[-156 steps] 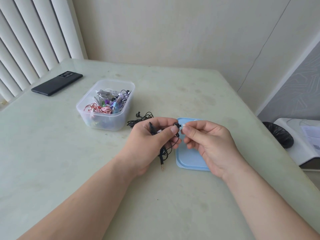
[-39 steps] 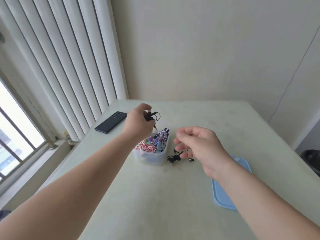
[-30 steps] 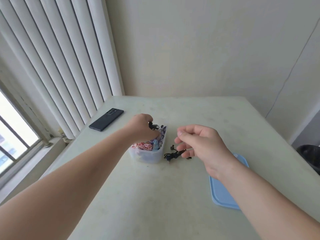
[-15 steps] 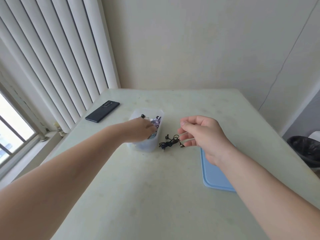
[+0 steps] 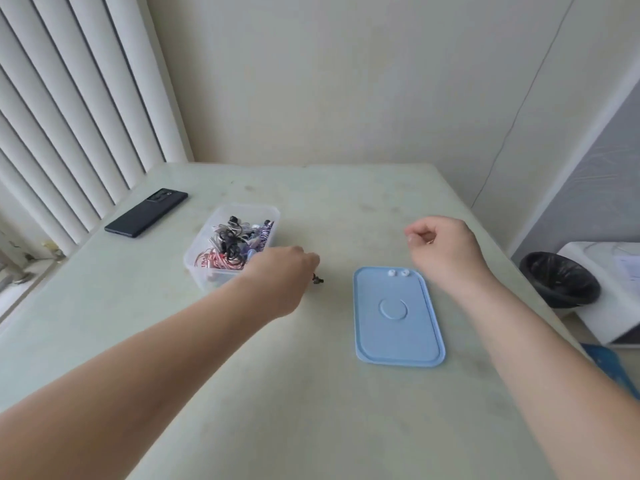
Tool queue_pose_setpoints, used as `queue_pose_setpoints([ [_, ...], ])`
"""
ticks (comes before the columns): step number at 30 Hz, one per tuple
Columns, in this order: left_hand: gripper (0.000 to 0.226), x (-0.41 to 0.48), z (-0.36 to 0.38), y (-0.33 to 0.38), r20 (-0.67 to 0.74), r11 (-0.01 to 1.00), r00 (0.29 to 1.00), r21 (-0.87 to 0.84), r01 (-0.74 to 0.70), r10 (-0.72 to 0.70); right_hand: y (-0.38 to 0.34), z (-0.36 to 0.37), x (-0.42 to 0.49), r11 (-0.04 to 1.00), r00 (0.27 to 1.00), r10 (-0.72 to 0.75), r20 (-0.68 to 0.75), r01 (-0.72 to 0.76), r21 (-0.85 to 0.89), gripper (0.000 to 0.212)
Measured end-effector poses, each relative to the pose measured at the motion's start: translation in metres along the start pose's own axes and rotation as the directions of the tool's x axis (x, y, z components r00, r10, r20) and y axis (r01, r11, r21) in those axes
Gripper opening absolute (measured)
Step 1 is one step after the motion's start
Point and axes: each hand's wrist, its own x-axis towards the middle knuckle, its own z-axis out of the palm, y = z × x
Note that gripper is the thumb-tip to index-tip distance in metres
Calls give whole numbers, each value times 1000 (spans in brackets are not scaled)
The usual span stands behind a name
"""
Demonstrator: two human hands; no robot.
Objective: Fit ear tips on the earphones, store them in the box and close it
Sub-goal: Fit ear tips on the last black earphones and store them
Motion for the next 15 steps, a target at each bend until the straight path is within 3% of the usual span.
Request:
queue_pose_setpoints([
  [4, 30, 14, 4, 13, 23, 998, 1000, -56, 13, -11, 28, -16, 8, 970, 987, 69, 148, -31, -242, 31],
  [6, 40, 16, -1, 17, 32, 981, 999, -191, 34, -29, 34, -13, 7, 958, 971, 89, 224, -21, -287, 33],
  [8, 36, 13, -12, 21, 3, 929, 998, -365, 61, -64, 38, -9, 8, 945, 963, 81, 255, 7, -327, 32],
  [10, 24, 4, -25, 24, -2, 837, 996, -541, 78, -95, 42, -3, 7, 928, 965, 60, 254, 40, -371, 27],
  [12, 17, -9, -35, 25, 60, 683, 993, -721, 117, -106, 44, 4, 6, 912, 974, 21, 226, 75, -404, 14],
  [15, 15, -25, -40, 26, 178, 493, 979, -846, 203, -99, 43, 7, 5, 874, 982, -26, 185, 112, -473, 10],
])
